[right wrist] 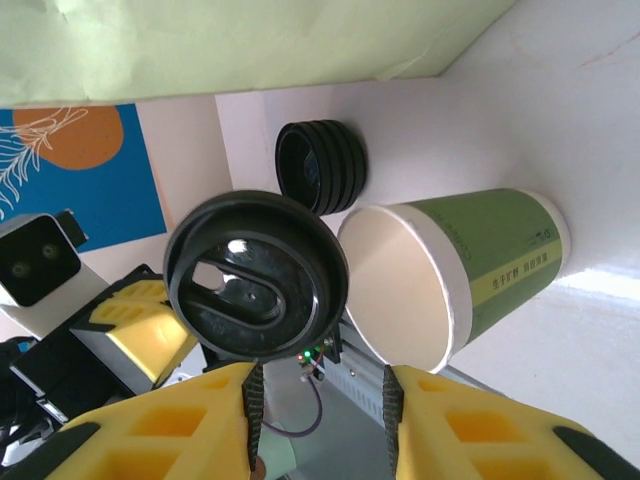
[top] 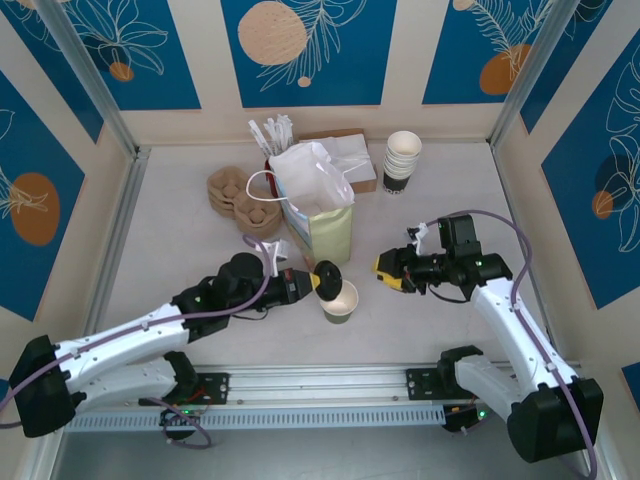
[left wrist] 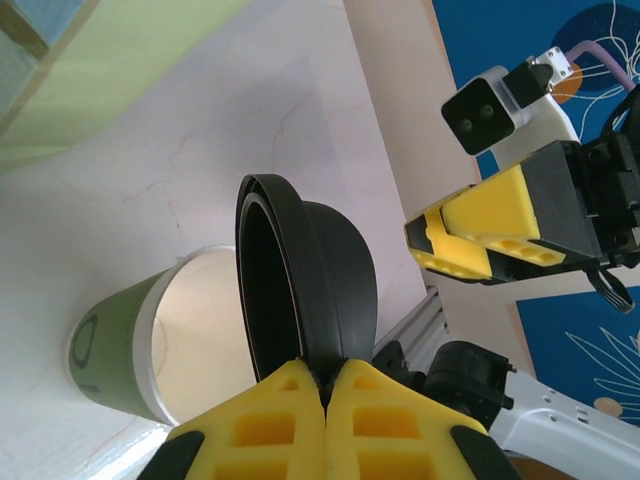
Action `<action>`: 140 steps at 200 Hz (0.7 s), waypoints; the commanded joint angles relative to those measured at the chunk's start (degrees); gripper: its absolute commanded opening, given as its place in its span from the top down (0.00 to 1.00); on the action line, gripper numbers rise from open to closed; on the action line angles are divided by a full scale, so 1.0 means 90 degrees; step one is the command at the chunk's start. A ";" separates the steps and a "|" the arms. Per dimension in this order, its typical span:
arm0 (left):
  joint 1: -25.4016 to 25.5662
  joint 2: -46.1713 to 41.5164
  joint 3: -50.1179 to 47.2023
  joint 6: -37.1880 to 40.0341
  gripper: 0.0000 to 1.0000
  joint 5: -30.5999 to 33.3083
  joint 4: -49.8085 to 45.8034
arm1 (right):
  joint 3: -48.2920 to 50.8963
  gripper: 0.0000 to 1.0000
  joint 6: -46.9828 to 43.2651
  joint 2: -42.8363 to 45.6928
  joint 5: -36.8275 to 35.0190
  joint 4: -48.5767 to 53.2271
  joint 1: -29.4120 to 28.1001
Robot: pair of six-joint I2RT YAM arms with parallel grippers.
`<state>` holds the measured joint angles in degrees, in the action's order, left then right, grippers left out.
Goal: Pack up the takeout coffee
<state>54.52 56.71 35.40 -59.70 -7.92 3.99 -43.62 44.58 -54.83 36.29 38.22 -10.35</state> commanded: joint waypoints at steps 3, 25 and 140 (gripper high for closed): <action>-0.0056 0.0136 -0.0091 -0.0288 1.00 -0.0359 0.0564 | 0.0118 0.61 0.0013 -0.0094 0.0307 -0.0279 0.0061; -0.0062 0.0100 -0.0154 -0.0301 1.00 -0.0331 0.0466 | 0.0213 0.61 0.0047 -0.0196 0.0366 -0.0421 0.0057; -0.0067 0.0442 -0.0640 -0.0475 1.00 -0.0467 0.0952 | 0.0399 0.58 -0.0012 -0.0860 0.0488 -0.0713 -0.0174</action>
<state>54.43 60.10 30.61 -63.13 -11.00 9.69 -40.69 44.75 -62.13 39.05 33.06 -11.00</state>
